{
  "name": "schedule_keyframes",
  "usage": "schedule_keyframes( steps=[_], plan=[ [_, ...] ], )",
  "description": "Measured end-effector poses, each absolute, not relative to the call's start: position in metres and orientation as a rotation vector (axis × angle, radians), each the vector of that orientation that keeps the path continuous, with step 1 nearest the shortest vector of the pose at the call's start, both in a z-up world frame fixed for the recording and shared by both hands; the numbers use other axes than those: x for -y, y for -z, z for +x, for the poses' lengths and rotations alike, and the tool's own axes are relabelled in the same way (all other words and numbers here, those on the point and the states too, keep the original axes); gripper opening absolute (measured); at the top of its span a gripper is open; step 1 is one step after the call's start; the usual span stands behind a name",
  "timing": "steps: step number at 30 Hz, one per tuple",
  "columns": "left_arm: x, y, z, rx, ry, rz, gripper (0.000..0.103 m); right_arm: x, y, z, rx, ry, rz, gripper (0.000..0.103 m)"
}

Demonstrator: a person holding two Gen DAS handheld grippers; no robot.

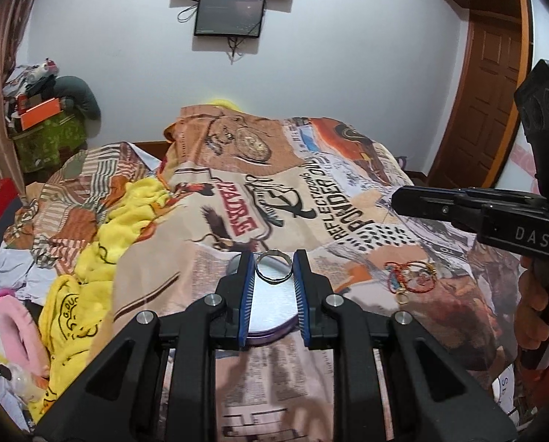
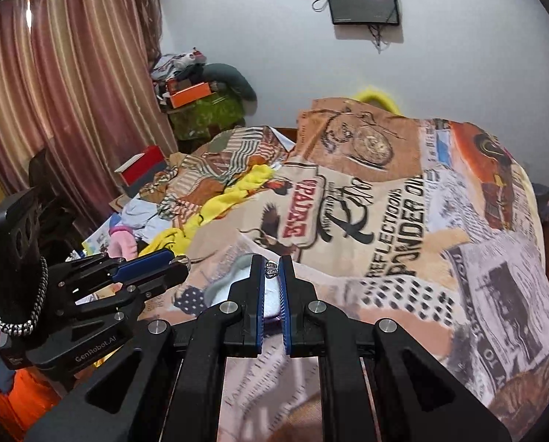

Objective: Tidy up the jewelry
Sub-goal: 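Carry the silver ring and earring over the heart tin with both tools, then open both tools to drop the items into the tin, then withdraw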

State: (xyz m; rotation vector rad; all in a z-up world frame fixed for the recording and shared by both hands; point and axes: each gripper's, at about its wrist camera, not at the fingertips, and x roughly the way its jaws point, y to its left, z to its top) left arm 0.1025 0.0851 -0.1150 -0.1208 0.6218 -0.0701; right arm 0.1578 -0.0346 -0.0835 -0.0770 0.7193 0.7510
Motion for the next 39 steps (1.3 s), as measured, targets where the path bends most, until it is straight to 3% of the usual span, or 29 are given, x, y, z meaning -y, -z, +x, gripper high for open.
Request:
schedule_keyframes(
  steps=[23,39],
  plan=[
    [-0.104,0.185,0.135,-0.791,0.077,-0.169,0.02,-0.04,0.143,0.182,-0.906,-0.778,-0.246,0.007],
    [-0.106,0.194,0.143,-0.811,0.092,-0.178,0.02,-0.047,0.163,0.193,-0.971,-0.756,-0.27,0.007]
  ],
)
